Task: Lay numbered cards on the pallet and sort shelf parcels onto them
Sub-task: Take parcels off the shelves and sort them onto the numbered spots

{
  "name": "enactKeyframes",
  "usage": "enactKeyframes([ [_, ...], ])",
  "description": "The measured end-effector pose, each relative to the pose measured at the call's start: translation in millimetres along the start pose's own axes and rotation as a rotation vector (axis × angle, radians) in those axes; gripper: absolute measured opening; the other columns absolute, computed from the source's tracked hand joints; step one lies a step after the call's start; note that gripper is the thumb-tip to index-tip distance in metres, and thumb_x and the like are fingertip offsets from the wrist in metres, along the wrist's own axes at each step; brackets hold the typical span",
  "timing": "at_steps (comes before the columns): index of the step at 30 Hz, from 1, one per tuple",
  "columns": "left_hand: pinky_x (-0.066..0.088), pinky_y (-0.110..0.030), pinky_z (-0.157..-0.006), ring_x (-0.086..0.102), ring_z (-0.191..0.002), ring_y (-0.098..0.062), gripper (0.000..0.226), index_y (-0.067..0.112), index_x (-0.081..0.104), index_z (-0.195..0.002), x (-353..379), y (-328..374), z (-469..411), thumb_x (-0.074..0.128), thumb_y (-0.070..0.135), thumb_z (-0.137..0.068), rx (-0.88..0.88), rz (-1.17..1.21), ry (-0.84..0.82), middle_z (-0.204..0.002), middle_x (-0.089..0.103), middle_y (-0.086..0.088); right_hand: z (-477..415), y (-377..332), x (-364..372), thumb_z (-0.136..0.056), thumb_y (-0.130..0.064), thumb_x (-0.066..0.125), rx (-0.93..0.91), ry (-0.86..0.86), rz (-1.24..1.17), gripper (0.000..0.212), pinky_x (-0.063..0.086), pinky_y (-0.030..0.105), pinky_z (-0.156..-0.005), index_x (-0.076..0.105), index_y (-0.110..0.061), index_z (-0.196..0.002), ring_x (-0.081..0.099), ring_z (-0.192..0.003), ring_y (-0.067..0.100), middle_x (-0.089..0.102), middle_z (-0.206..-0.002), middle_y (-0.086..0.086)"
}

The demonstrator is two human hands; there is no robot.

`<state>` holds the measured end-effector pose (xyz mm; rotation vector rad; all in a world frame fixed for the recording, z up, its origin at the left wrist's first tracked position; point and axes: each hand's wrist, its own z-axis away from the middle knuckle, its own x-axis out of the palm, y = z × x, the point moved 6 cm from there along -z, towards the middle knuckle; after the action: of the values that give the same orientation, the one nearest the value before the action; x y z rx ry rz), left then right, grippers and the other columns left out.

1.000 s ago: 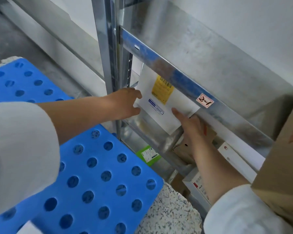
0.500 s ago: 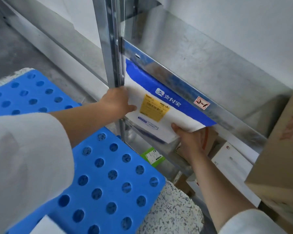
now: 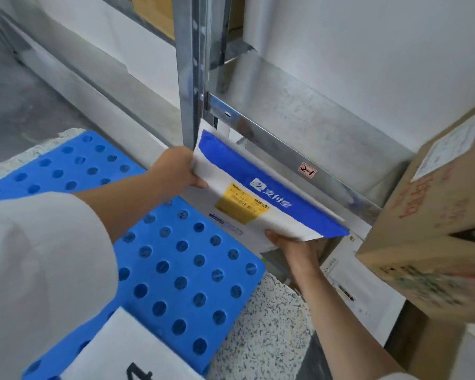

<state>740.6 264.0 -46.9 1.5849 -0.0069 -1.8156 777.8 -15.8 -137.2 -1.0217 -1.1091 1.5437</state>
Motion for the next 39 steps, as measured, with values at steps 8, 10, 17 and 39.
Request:
enactKeyframes([
  [8, 0.032, -0.028, -0.050, 0.042, -0.057, -0.017, 0.025, 0.008, 0.053, -0.074, -67.0, -43.3, 26.6, 0.076, 0.016, -0.079, -0.036, 0.314, 0.248, -0.063, 0.048, -0.003, 24.1, -73.3, 40.1, -0.079, -0.019, 0.078, -0.171, -0.043, 0.139, 0.033, 0.046, 0.003, -0.061, 0.067, -0.051, -0.077, 0.059, -0.077, -0.021, 0.063, -0.077, -0.040],
  [10, 0.042, -0.027, -0.058, 0.051, -0.067, -0.021, 0.019, 0.006, 0.057, -0.081, -85.4, -47.4, 34.1, 0.076, 0.012, -0.079, 0.004, 0.409, 0.280, -0.074, 0.057, -0.007, 32.6, -89.3, 50.2, -0.080, -0.018, 0.077, -0.193, -0.027, 0.093, 0.021, 0.042, -0.002, -0.056, 0.066, -0.035, -0.073, 0.058, -0.071, -0.021, 0.061, -0.071, -0.041],
  [17, 0.045, -0.037, -0.064, 0.046, -0.066, -0.021, 0.022, 0.010, 0.060, -0.084, -177.0, -78.5, 69.6, 0.080, 0.017, -0.077, -0.058, 0.551, 0.377, -0.075, 0.053, -0.011, 73.3, -173.6, 101.6, -0.080, -0.008, 0.075, -0.269, -0.028, -0.006, 0.029, 0.046, 0.005, -0.055, 0.058, -0.030, -0.085, 0.065, -0.075, -0.009, 0.069, -0.073, -0.018],
  [39, 0.048, -0.032, -0.063, 0.060, -0.077, -0.025, 0.042, 0.012, 0.057, -0.084, -246.6, -86.0, 404.5, 0.059, 0.054, -0.087, -0.338, 0.700, 0.555, -0.082, 0.062, -0.005, 233.7, -361.8, 132.2, -0.084, -0.006, 0.071, -0.093, -0.643, 0.097, 0.030, 0.055, 0.029, -0.063, 0.063, -0.012, -0.113, 0.069, -0.082, 0.015, 0.071, -0.108, 0.007],
])
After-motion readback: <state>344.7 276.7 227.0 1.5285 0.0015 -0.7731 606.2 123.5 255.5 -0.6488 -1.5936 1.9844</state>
